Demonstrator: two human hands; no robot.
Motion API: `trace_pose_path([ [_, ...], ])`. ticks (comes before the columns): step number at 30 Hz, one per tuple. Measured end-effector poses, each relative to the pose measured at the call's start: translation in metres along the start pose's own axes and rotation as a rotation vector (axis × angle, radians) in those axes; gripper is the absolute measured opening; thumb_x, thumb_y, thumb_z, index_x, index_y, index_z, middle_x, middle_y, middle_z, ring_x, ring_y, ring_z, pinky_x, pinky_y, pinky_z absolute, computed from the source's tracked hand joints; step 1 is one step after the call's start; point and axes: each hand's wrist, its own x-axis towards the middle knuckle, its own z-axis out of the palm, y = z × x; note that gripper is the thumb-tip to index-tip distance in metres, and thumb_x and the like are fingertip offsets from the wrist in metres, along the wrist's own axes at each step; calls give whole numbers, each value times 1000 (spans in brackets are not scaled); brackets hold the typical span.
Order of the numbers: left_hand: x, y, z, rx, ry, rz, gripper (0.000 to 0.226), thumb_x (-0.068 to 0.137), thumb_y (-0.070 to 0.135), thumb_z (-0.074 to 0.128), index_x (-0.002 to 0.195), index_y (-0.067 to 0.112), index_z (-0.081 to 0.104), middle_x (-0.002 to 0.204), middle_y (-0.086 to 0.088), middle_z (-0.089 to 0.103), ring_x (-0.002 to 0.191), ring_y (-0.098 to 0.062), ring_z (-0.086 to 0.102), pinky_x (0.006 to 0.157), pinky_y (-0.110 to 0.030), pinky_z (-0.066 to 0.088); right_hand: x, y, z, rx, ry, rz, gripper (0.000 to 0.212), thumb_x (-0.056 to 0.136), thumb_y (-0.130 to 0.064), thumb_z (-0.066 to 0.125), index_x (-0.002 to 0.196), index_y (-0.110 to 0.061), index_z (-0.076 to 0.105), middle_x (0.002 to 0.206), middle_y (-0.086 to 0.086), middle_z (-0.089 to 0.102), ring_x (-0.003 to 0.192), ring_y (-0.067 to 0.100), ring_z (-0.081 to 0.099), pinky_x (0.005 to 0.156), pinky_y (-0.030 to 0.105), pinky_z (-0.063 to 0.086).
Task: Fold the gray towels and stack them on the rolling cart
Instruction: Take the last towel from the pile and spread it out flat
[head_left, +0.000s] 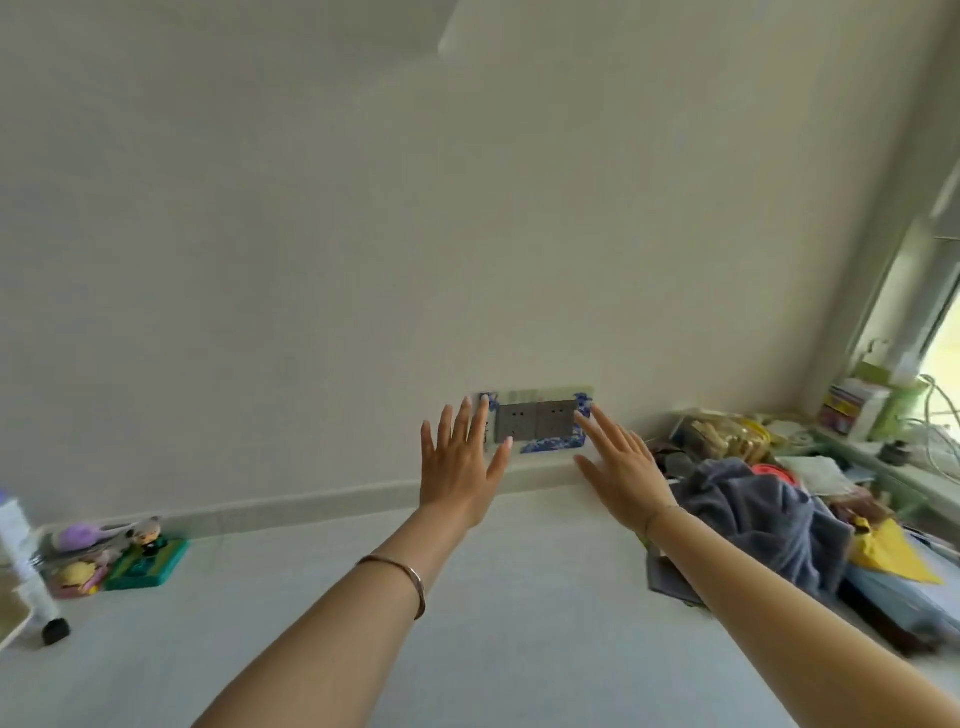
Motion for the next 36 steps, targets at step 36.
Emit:
trace_pose_path([
  [36,68,194,364,-564,-726,-585,68,96,59,22,149,15,21,153,-10,29,139,-30,29,112,-38,27,-70,336,97,-130,-605,368,67,88,-64,41,146,-36,24,147,-7,38,134,20,31,115,36,21],
])
